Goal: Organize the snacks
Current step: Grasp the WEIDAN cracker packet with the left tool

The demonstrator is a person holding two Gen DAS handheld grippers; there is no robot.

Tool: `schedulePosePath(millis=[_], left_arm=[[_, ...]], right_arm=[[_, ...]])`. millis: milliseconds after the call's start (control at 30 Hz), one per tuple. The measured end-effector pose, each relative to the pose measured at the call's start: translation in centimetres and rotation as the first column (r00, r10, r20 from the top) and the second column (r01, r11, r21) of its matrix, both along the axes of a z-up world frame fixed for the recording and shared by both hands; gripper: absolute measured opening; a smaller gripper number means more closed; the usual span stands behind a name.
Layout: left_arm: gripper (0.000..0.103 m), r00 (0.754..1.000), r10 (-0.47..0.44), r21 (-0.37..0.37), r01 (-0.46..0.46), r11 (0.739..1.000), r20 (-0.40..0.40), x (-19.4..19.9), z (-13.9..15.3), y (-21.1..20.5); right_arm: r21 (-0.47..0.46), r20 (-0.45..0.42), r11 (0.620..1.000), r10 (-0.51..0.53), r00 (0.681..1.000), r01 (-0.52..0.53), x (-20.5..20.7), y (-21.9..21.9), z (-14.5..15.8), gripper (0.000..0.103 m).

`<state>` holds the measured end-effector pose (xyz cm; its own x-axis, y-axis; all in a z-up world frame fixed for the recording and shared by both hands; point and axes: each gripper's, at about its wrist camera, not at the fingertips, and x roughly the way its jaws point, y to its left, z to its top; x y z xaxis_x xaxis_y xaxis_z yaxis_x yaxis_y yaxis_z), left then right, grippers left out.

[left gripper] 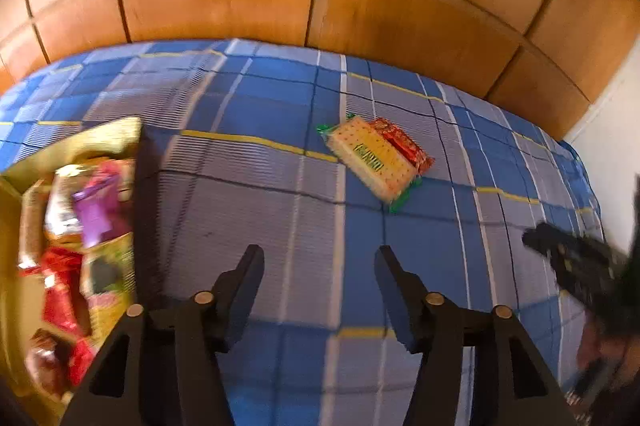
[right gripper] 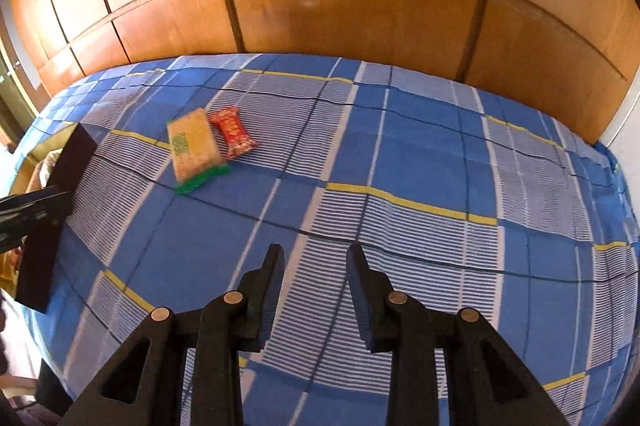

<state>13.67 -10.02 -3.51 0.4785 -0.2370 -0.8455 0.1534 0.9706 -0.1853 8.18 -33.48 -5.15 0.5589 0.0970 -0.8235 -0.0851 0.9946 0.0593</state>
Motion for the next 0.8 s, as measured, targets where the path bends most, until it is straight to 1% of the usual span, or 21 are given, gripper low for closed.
schedulePosePath(millis=[67, 133, 300, 433, 533, 600, 633, 733, 800], left_arm=[[0.066, 1.0, 0.011, -0.018, -0.012, 1.0, -0.025, 1.7, -0.5, -1.1], [0.067, 0.999, 0.021, -0.028, -0.023, 0.999, -0.044, 3.3, -1.1, -2.3], [0.068, 0.996, 0.029, -0.009, -0.03, 1.0, -0.088, 6.8, -2.6, -4.9], [0.068, 0.991, 0.065, -0.013, -0.067, 0.998, -0.119, 9.3, -3.5, -6.0], [0.072, 0.987, 0.087, 0.0, -0.088, 0.996, -0.137, 11.0, -4.2, -6.9], [0.072, 0.983, 0.102, 0.005, -0.103, 0.995, -0.155, 11.8, -4.8, -7.2], [0.072, 0.982, 0.108, 0.008, -0.108, 0.994, -0.158, 12.2, -5.0, -7.3], [0.074, 0.984, 0.121, 0.048, -0.116, 0.992, -0.13, 13.1, -5.3, -8.1], [0.072, 0.99, 0.092, 0.091, -0.083, 0.992, -0.11, 13.2, -5.4, -8.6]], right_arm=[[0.054, -0.005, 0.999, -0.004, 1.0, 0.004, 0.2, -0.2, 0.1, 0.032], [0.088, -0.009, 0.996, -0.009, 1.0, 0.01, 0.4, -0.3, 0.3, 0.032], [0.132, -0.015, 0.991, -0.027, 1.0, 0.029, 0.5, -0.7, 0.7, 0.036], [0.153, -0.023, 0.987, -0.038, 0.999, 0.041, 0.6, -1.0, 0.8, 0.036], [0.168, -0.03, 0.985, -0.037, 0.999, 0.042, 0.7, -1.1, 0.9, 0.036], [0.178, -0.027, 0.983, -0.034, 0.999, 0.038, 0.6, -1.1, 1.0, 0.037], [0.182, -0.024, 0.983, -0.033, 0.999, 0.037, 0.6, -1.1, 1.1, 0.037], [0.185, -0.024, 0.982, -0.034, 0.999, 0.038, 0.6, -1.1, 1.1, 0.037], [0.181, -0.023, 0.983, -0.037, 0.999, 0.04, 0.6, -1.1, 1.1, 0.037]])
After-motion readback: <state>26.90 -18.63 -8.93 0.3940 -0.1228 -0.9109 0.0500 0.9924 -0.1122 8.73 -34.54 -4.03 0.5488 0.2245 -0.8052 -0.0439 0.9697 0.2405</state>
